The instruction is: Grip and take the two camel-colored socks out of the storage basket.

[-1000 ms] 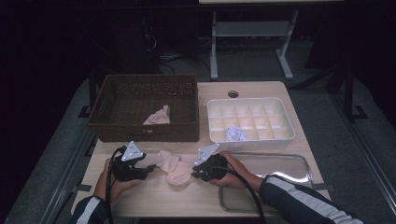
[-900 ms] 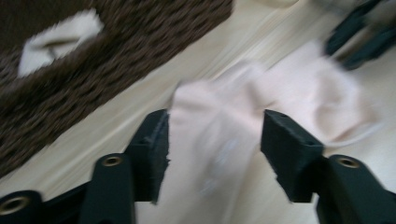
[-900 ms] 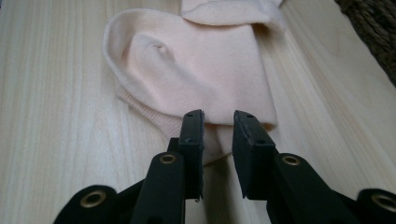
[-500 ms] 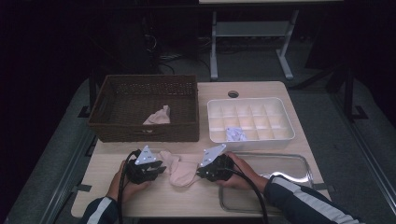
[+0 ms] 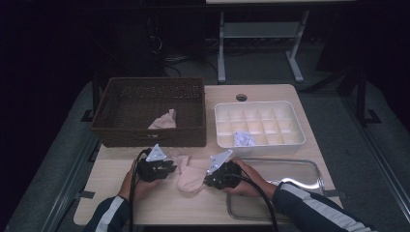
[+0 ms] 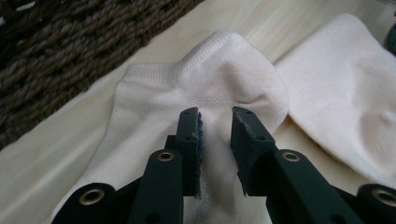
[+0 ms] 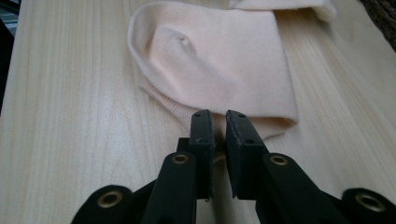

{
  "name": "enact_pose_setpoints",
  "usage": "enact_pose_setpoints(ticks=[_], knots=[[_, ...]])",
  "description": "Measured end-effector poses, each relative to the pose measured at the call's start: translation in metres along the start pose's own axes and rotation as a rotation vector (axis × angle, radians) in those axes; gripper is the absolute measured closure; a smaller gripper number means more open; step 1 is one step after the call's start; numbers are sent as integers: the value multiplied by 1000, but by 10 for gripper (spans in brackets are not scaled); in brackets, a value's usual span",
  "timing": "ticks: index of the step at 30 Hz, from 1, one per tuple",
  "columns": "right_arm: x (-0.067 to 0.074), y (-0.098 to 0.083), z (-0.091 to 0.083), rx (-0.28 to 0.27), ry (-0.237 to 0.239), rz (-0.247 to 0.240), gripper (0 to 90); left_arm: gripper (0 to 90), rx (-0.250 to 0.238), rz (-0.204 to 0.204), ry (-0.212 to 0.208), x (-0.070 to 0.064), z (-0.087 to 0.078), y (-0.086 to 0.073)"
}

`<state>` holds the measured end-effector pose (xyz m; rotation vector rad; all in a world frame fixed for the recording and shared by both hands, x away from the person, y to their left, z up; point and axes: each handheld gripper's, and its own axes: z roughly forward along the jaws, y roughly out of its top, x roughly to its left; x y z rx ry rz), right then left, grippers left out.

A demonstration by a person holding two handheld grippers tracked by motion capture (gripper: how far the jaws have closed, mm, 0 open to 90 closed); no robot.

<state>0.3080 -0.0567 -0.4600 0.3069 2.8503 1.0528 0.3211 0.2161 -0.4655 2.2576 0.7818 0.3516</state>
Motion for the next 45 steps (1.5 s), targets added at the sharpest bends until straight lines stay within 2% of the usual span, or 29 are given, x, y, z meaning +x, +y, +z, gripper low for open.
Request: enact_pose_setpoints(ticks=[4,6,7,8,9,10,12,14,15,16,18,19,20,22,23,24,26,28,29,31,33,34,36,37,38,39,41,42,45], knots=[[0,-1,-2,5,-3,-6,790,623,2,16,17,-4,0,8],[0,-2,-5,-1,-7,1,786,562,-34,29,13,-11,-10,13],[0,-2,-5,-1,-7,1,786,544,-34,29,13,-11,-10,13],[-1,-3,-9,-5,-13,2,797,523,-75,49,-5,-20,-22,19],[-1,-3,-9,-5,-13,2,797,528,-75,49,-5,-20,-22,19],[-3,-4,-16,-28,-31,8,810,560,-106,87,-36,-31,-32,23],[-5,-5,-20,-38,-36,22,822,574,-126,115,-76,-44,-37,26],[-7,-7,-23,-37,-48,23,822,577,-101,141,-126,-57,-33,27],[-8,-8,-24,-38,-52,40,821,566,-82,155,-134,-63,-29,26],[-10,-9,-25,-39,-61,33,819,549,-58,172,-146,-68,-24,25],[-11,-10,-27,-44,-66,45,814,534,-21,176,-161,-75,-14,21],[-11,-10,-27,-44,-66,45,814,516,-21,176,-161,-75,-14,21],[-9,-11,-30,-45,-72,77,807,491,13,179,-182,-79,-5,18],[-9,-13,-32,-51,-75,83,807,508,44,182,-170,-81,1,15],[-9,-13,-32,-51,-75,83,807,534,44,182,-170,-81,1,15],[-12,-15,-33,-54,-82,55,804,563,46,185,-164,-80,4,14],[-10,-13,-34,-55,-77,76,804,638,46,182,-161,-79,4,14],[-11,-13,-32,-58,-81,44,808,711,46,180,-153,-78,4,14],[-11,-13,-32,-58,-81,44,808,748,46,180,-153,-78,4,14],[-11,-12,-30,-49,-80,33,837,783,48,201,-140,-78,3,15],[-12,-12,-29,-48,-80,25,844,795,37,194,-144,-78,2,15],[-11,-11,-28,-48,-73,20,854,795,14,176,-155,-77,0,16],[-10,-10,-27,-49,-71,16,855,795,3,178,-150,-77,-2,17],[-7,-8,-27,-51,-65,42,854,784,-8,178,-149,-76,-4,18],[-8,-8,-26,-58,-66,12,851,764,-37,147,-163,-74,-7,19],[-6,-6,-25,-60,-54,36,844,734,-32,150,-168,-73,-8,19],[-4,-3,-21,-59,-42,36,838,678,-17,146,-176,-74,-6,18],[-4,-2,-18,-57,-42,4,837,644,-8,147,-189,-74,-4,17],[0,0,-10,-36,-27,-17,836,679,13,165,-196,-76,-1,16]])
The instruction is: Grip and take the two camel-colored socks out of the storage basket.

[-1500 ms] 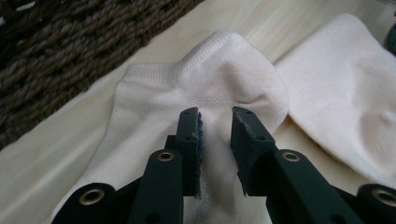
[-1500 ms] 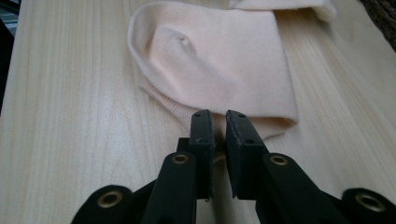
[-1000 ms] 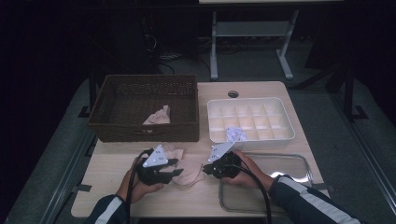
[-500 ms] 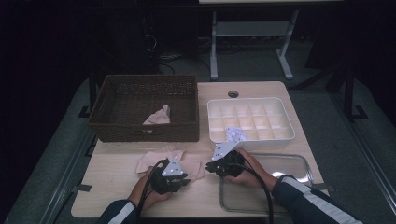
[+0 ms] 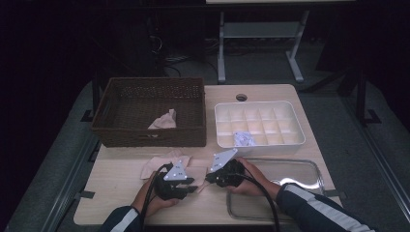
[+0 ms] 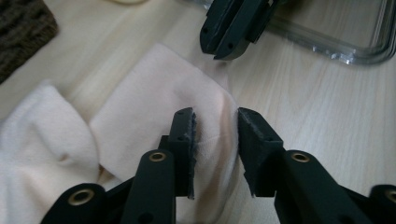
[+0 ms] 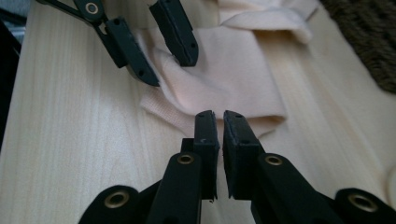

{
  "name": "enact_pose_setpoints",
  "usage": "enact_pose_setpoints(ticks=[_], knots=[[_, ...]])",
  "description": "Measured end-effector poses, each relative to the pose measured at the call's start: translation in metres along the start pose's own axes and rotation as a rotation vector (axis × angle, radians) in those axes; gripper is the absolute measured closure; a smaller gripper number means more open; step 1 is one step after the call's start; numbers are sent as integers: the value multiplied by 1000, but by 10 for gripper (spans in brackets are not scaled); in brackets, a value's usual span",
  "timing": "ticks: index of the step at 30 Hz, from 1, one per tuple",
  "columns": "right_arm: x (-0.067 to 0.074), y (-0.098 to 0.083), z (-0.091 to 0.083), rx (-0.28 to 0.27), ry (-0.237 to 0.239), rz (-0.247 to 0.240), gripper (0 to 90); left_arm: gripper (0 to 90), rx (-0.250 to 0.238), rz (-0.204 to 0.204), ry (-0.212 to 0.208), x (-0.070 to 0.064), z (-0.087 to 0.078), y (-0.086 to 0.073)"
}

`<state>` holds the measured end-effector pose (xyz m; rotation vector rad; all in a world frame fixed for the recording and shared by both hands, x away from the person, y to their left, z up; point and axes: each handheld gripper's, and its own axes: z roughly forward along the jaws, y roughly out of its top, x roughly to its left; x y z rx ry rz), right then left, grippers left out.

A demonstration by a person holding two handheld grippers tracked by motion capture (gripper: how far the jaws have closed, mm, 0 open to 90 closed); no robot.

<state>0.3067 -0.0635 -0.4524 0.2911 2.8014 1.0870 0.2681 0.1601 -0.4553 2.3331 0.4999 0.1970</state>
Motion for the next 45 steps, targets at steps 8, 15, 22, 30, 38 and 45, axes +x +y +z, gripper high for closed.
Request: enact_pose_setpoints(ticks=[8,15,22,30,38,45], knots=[[-3,-1,11,23,15,17,828,831,10,7,1,3,-2,-2],[-4,-2,9,36,18,16,824,840,-88,-29,56,5,-28,0],[-10,-8,3,45,21,29,827,840,-134,-55,99,8,-45,-6],[-10,-8,-5,54,-22,8,808,836,-155,-87,130,11,-53,-8],[12,13,-8,-39,39,-45,833,834,-152,-96,130,11,-51,-9],[23,17,21,38,91,-68,828,833,-147,-104,141,13,-53,-10]])
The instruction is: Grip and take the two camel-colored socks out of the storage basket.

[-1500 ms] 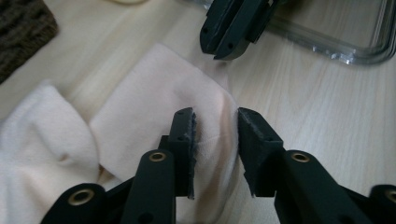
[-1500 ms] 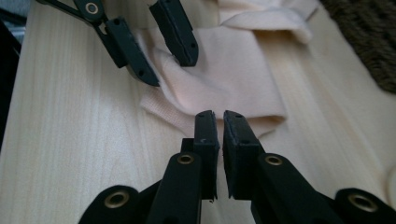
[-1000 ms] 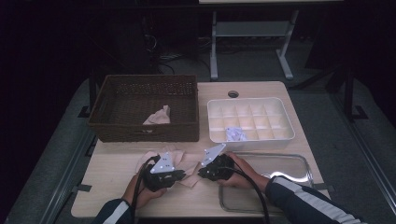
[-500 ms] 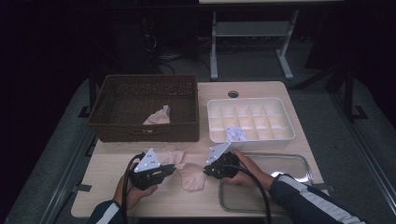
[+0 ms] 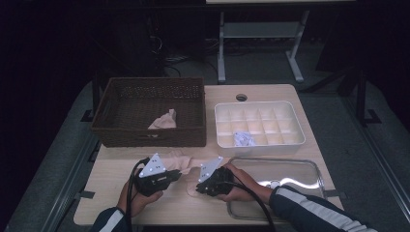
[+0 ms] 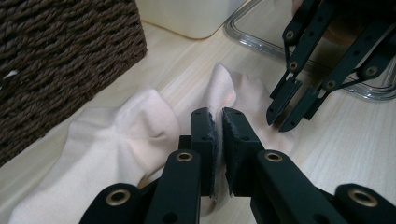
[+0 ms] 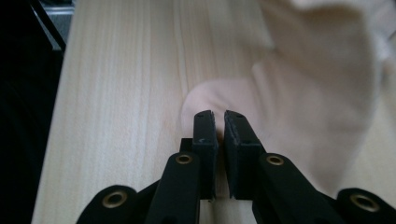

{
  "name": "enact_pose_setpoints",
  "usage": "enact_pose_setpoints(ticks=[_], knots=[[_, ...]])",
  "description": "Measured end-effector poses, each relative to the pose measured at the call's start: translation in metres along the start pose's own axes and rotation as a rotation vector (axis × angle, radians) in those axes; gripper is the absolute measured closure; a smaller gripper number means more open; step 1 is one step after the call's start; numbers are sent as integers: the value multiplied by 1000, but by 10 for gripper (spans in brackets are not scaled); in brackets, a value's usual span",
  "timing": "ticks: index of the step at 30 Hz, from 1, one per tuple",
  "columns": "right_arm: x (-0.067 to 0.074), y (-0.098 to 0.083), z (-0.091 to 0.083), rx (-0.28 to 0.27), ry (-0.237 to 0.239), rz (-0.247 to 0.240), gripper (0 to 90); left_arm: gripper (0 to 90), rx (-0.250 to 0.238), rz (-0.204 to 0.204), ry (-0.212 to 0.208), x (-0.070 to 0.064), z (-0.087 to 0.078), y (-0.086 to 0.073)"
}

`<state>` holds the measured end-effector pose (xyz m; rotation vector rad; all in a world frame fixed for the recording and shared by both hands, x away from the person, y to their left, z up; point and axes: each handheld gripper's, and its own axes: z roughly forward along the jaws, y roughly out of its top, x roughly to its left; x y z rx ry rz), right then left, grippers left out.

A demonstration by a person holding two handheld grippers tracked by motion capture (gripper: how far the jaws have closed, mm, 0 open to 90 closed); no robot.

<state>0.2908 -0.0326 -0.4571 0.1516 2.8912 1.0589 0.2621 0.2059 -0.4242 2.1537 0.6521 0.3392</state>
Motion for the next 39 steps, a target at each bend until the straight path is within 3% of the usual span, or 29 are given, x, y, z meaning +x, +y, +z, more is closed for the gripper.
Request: enact_pose_setpoints(ticks=[3,8,13,17,20,22,27,29,31,32,33,34,35,39], knots=[[-2,-3,1,16,41,5,830,834,3,-12,4,2,-1,-1],[-2,-12,-11,63,121,-38,844,835,25,-33,25,5,-7,-8],[-5,-23,-22,79,102,-53,854,834,50,-63,16,5,-12,-20],[-4,-25,-25,83,99,-48,847,820,48,-118,1,4,-12,-31],[-5,-25,-26,90,77,-53,838,764,69,-138,34,4,-14,-37],[-6,-25,-29,84,58,-48,848,671,73,-167,59,7,-17,-40],[-11,-23,-36,57,4,-10,847,632,45,-199,78,10,-25,-44],[-14,-21,-41,20,-33,21,837,619,48,-180,73,9,-25,-43],[-14,-20,-43,5,-48,30,839,663,47,-156,50,7,-22,-41],[-14,-20,-42,-5,-51,23,844,687,73,-123,32,4,-17,-40],[-14,-20,-42,-5,-51,23,844,725,73,-123,32,4,-17,-40],[-13,-19,-41,-6,-53,24,849,725,91,-95,4,1,-13,-39],[-13,-18,-38,-8,-57,19,856,790,121,-75,5,0,-7,-38],[-10,-17,-28,-1,-40,30,864,839,167,-66,-4,1,1,-39]])
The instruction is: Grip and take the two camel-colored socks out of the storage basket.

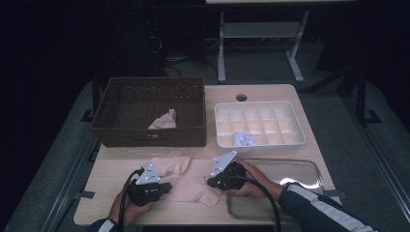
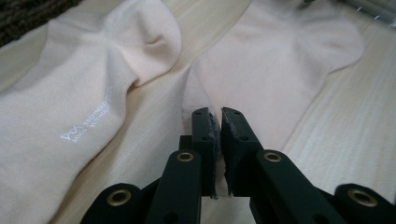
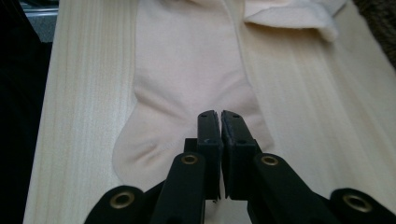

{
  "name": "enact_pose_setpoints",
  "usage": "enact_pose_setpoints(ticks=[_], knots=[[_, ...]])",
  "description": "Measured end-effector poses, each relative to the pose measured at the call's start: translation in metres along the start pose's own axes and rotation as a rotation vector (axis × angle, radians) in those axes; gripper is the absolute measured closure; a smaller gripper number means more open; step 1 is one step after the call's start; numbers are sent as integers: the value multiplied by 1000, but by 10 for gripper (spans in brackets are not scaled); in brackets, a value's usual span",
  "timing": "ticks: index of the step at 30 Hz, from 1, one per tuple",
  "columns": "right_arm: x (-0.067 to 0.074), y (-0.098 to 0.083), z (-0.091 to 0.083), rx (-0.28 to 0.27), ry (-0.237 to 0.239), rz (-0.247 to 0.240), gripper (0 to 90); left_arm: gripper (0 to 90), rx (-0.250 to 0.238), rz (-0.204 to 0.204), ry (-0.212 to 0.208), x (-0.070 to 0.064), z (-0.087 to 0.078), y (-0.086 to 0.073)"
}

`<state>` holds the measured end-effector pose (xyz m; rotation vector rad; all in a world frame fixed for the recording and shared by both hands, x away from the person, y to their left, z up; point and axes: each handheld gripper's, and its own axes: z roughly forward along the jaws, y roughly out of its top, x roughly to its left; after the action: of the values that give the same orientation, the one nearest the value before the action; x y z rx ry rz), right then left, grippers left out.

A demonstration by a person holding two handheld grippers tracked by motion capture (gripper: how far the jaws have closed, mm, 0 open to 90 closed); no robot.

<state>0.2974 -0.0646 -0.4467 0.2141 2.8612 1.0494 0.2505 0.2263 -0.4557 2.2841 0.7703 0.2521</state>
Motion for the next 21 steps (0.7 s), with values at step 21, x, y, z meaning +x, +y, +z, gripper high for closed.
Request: enact_pose_setpoints(ticks=[21], knots=[[-2,-7,-2,-4,-1,-22,801,725,-68,-13,15,9,-17,-1]])
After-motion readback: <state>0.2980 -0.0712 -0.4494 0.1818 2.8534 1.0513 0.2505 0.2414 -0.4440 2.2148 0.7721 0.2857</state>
